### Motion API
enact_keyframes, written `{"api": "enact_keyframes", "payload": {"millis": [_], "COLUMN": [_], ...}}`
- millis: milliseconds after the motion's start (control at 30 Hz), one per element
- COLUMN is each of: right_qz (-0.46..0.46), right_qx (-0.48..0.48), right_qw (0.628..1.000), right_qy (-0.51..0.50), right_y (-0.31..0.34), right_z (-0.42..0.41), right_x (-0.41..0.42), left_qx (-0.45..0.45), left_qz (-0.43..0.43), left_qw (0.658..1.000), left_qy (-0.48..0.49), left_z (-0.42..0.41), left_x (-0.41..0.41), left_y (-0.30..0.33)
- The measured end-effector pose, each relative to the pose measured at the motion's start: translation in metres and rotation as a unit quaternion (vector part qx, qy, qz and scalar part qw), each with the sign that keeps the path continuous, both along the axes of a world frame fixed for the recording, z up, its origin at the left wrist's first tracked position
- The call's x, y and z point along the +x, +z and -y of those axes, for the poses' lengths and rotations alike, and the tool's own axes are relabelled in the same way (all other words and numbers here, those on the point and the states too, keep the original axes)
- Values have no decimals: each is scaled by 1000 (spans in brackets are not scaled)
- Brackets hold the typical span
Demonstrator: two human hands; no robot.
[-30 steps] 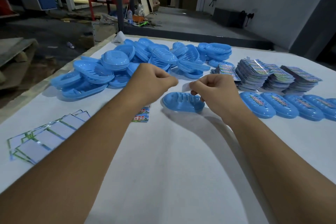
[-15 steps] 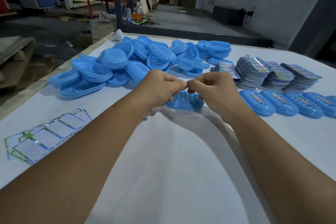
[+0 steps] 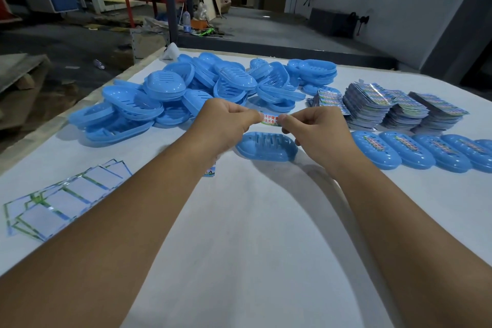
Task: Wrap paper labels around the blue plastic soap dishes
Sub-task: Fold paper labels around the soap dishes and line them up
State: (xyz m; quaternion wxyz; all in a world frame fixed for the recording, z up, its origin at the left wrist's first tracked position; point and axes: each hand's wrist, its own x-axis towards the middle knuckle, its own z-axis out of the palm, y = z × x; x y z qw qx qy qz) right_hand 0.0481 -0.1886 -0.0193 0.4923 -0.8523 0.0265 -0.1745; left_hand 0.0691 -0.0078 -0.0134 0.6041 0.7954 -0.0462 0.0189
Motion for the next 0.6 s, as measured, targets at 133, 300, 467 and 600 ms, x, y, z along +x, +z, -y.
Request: {"api": "enact_keyframes", "payload": {"millis": [133, 300, 467, 600], "right_qz": [-6, -15, -34, -43], "right_qx": [6, 0, -54, -96], "right_qw": [1000, 1000, 998, 994], "right_qy": [1, -9, -22, -34], "right_y": [1, 1, -2, -5], "right_z": [0, 1, 2, 4], "right_x": [0, 0, 2, 5], "left_qx": [7, 75, 132, 178], "left_qz": [-4, 11, 32, 25], "left_qw": [1000, 997, 990, 983], "left_qy": [6, 25, 33, 21], "left_z": [-1, 0, 4, 5], "left_x": [3, 6, 11, 16], "left_y": [-3, -6, -13, -17]}}
